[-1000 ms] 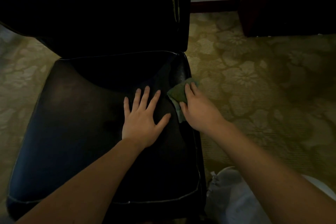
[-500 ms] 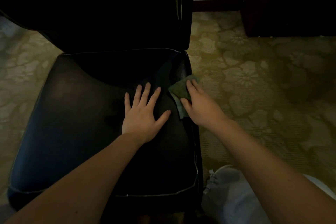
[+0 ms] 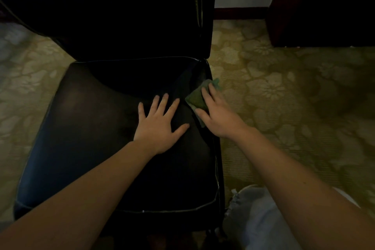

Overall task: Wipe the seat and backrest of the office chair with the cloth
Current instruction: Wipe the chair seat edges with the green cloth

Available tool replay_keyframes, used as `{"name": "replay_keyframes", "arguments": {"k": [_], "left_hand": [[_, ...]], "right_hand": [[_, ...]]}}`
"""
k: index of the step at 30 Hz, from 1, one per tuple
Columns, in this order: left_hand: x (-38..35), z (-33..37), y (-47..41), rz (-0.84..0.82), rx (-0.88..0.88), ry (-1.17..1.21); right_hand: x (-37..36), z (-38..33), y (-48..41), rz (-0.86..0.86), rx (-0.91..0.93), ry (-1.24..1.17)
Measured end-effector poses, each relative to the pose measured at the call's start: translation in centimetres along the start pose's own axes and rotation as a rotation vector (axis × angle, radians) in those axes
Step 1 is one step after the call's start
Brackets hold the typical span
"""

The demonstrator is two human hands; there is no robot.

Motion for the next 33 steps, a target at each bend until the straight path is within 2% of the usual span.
{"name": "replay_keyframes", "arguments": {"k": [5,16,22,33], "left_hand": [[-1.2,-0.9,2.5,0.017,0.05,0.02],[-1.7,-1.3,2.9,0.044,0.036,0.032],[-1.7,-1.3,3.0,0.067,0.021,0.034],[-1.7,-1.3,2.7,0.088,0.028,0.053]], "right_hand": [[-1.1,-0.5,1.3,-0.028,0.015,0.107],[-0.8,-1.1,-1.3,0.011,-0.013,0.107],[-1.7,-1.7,0.6,0.019,0.022,0.18],[-0.8,-1.2,-1.9,0.04,-0.062,0.105]]}}
Point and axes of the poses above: each hand's wrist, its own y-axis away from the middle knuckle, its own x-axis out of the back of the hand, z = x × y, the point moved 9 cm from there along -y, towards the middle knuckle, and after that the axes turned 13 degrees about y, right-handed, at the moved point
